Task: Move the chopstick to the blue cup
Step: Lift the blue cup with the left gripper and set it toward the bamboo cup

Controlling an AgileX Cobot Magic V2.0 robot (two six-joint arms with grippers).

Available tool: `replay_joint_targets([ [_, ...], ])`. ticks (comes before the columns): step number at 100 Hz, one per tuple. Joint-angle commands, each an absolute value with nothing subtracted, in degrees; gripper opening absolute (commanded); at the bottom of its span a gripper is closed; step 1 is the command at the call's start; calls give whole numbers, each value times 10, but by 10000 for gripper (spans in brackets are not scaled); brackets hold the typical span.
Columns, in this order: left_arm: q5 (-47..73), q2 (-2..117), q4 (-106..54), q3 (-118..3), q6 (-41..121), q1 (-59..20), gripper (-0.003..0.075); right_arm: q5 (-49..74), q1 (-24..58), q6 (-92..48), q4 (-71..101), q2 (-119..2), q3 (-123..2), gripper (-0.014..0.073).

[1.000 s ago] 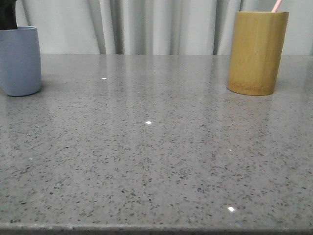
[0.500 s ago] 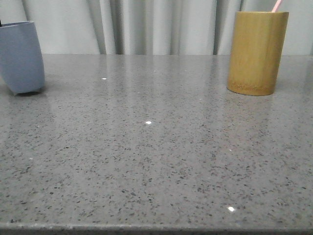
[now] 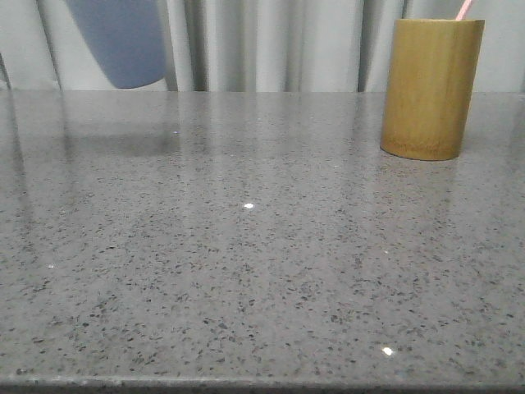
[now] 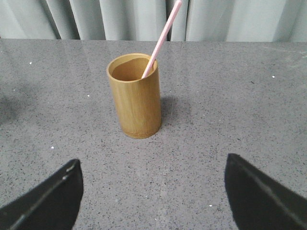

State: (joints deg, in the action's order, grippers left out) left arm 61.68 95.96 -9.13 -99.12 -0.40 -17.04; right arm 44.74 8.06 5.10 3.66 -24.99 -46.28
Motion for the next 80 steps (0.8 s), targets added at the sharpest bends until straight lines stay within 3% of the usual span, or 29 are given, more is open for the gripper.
replay_joint_targets([
  [1,593,949,-88,-1037,-7,-207,-19,403,78,44,36,-260,-481,603],
  [35,652,1055,-70,-1152,-7,-290,-19,403,78,44,36,-260,-481,603],
  [80,672,1111,-59,-1166,-7,-303,-19,403,78,44,36,-260,-481,603],
])
